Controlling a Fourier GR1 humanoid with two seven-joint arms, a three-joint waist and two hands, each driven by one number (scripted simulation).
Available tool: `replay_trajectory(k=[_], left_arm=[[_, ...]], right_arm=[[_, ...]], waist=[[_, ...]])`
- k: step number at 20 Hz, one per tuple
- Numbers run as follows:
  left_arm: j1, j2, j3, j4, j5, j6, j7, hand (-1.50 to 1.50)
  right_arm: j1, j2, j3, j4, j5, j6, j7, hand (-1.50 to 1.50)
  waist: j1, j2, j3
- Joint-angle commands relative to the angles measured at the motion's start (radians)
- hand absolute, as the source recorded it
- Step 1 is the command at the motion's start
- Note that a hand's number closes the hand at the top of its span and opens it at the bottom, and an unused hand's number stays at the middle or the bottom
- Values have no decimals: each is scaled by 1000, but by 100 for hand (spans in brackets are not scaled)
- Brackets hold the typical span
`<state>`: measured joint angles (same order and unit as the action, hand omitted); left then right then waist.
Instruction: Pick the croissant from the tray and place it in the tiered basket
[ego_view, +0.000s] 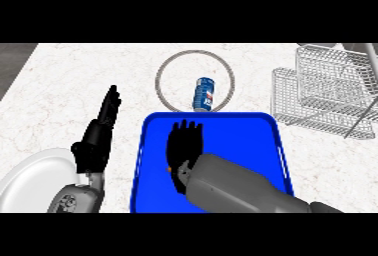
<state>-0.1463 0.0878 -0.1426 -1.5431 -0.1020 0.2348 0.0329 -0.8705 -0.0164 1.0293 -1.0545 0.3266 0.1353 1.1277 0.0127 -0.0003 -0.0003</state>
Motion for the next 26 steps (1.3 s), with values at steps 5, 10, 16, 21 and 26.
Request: replay_trajectory(k=[5, 10, 16, 21, 26], left_arm=[[-1, 8, 25, 19, -4, -16, -26, 0], [37, -5, 8, -56, -11, -9, 16, 0], [-20, -39, -12, 10, -54, 11, 16, 0], [-34, 3, 43, -21, -17, -15, 45, 0], [49, -17, 20, -11, -26, -8, -10, 0]], right_arm=[[-1, 16, -43, 12, 31, -47, 106, -150], [19, 16, 15, 86, 160, -111, 23, 150], [-2, 16, 64, 146, 230, -105, -32, 150], [114, -132, -39, 98, 215, -86, -32, 150], [227, -298, -94, -13, 237, -127, -12, 150]], waist=[[-2, 1, 0], [2, 0, 0], [3, 3, 0], [-30, -2, 0], [-34, -5, 0]])
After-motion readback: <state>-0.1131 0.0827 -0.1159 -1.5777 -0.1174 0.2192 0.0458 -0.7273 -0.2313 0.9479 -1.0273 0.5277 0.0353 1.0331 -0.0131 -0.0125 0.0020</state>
